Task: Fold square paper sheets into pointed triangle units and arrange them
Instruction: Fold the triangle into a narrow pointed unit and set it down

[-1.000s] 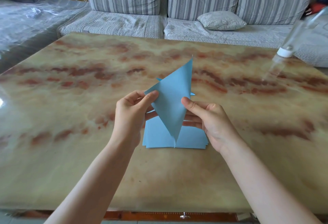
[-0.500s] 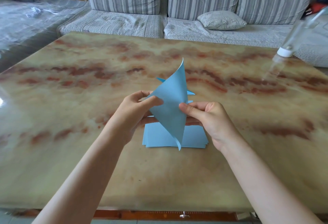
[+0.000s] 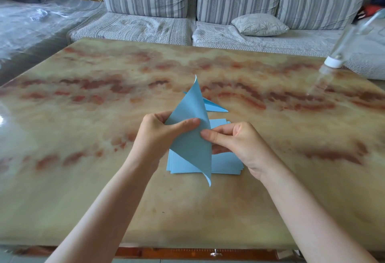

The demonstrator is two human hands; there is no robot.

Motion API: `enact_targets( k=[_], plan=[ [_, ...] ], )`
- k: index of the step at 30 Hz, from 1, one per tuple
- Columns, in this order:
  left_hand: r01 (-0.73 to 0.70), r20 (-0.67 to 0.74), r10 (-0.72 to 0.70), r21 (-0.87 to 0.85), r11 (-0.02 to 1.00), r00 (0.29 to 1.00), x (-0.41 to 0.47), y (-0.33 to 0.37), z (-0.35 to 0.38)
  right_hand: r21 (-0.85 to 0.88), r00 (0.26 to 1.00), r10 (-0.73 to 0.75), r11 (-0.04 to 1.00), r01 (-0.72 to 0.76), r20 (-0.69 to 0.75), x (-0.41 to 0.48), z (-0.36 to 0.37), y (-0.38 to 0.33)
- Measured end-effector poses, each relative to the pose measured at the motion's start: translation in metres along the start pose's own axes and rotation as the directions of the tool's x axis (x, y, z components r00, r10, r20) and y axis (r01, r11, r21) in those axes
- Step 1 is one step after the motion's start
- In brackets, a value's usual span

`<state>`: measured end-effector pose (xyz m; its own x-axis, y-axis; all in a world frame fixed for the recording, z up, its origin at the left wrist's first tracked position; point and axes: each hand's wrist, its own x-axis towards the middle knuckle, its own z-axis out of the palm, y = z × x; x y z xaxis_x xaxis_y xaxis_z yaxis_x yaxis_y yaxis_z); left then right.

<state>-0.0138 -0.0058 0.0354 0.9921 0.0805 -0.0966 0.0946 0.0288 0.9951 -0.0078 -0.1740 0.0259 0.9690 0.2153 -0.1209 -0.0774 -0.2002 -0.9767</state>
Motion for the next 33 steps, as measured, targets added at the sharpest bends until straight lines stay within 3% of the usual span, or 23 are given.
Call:
enact_targets(
  k=[5, 33],
  plan=[
    [-0.009, -0.051, 0.009, 0.000, 1.000, 0.999, 0.000, 0.002, -0.001, 0.014, 0.996, 0.027, 1.000, -0.028, 0.079, -0.004, -0.002, 0.001],
    [0.033, -0.110, -0.048, -0.136, 0.990, 0.993, 0.011, 0.000, -0.014, 0.005, 0.986, 0.097, 0.995, -0.099, 0.137, -0.013, -0.008, 0.001]
  ],
)
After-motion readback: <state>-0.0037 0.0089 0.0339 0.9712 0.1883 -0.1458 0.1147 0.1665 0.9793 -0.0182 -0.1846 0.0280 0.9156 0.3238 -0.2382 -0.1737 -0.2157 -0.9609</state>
